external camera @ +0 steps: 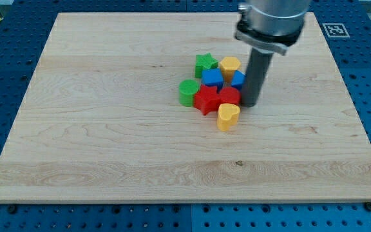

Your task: Push the blue triangle into the blue cube

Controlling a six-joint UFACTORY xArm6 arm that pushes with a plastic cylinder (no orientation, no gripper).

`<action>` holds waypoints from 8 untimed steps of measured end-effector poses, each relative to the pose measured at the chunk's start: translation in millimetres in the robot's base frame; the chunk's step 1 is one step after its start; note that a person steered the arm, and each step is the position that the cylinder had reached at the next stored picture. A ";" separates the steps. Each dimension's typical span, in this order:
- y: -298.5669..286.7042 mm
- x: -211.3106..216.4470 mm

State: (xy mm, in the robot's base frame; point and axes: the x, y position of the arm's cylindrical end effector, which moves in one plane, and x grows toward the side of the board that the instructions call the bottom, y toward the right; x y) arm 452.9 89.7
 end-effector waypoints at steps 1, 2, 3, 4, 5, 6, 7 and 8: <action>-26.4 -5.3; -16.8 -7.0; 19.7 -6.9; 38.6 -9.4; 39.7 -21.4; 41.7 -46.4; 41.7 -57.4; 63.7 -46.7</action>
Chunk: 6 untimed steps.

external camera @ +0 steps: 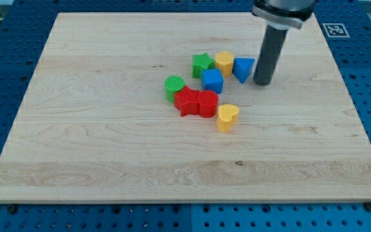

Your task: Push the blue triangle into the blue cube

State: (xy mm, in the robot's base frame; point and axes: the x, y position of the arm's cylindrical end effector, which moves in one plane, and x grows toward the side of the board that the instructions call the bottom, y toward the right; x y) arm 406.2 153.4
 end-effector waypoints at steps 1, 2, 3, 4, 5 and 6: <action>53.0 -5.8; 73.2 -31.5; 53.0 -54.5; 25.0 -57.0; 4.4 -55.7; -17.7 -46.1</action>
State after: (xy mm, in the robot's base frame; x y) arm 360.1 135.7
